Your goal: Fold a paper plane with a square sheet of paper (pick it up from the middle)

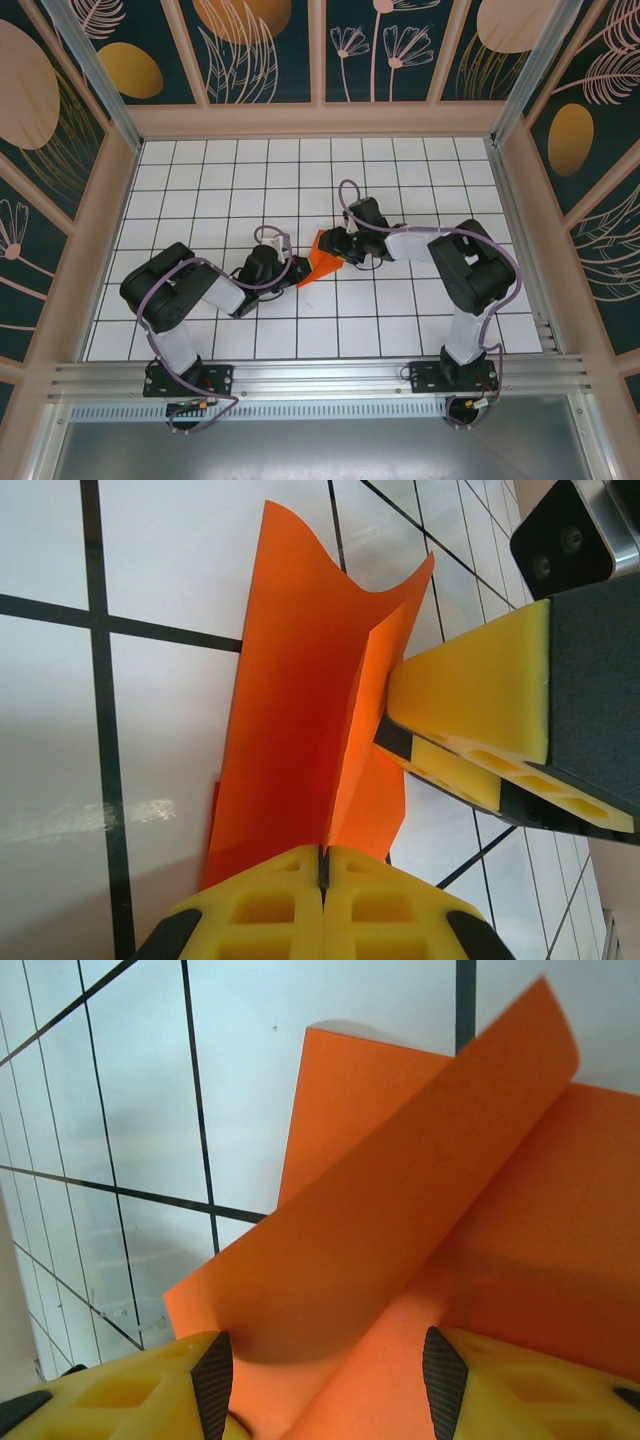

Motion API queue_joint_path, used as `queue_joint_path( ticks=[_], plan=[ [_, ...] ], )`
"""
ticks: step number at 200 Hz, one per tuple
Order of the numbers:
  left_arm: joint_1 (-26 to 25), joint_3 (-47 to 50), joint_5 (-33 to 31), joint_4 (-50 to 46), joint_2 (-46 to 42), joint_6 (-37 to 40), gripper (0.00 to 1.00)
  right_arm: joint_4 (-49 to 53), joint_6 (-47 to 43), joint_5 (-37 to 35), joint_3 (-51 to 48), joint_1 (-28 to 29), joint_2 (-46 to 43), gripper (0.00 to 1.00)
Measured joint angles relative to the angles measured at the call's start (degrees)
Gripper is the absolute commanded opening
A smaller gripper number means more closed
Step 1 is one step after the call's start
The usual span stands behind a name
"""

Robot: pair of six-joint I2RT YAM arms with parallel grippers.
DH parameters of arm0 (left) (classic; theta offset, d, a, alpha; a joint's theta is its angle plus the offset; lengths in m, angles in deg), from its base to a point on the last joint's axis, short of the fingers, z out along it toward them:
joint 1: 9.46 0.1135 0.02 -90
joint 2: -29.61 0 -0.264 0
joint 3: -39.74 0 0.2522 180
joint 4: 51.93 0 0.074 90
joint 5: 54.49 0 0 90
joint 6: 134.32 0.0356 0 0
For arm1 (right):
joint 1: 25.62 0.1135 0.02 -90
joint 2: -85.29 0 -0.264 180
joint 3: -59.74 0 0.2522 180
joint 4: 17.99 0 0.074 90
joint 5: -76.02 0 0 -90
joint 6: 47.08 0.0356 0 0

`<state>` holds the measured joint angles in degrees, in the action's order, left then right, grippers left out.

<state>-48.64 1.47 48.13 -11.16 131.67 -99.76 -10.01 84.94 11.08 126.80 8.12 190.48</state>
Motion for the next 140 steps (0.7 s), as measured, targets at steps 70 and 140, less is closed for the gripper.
queue_joint_path(
  ticks=[70, 140],
  plan=[
    [0.31, 0.00, 0.04, 0.15, 0.00, -0.17, 0.15, 4.37, -0.15, -3.96, 3.10, 1.22, 1.36, 0.51],
    [1.01, -0.02, -3.02, -8.20, -6.47, 2.86, 0.33, 9.60, 0.57, -8.83, 6.38, 2.73, 2.40, 0.50]
  ],
)
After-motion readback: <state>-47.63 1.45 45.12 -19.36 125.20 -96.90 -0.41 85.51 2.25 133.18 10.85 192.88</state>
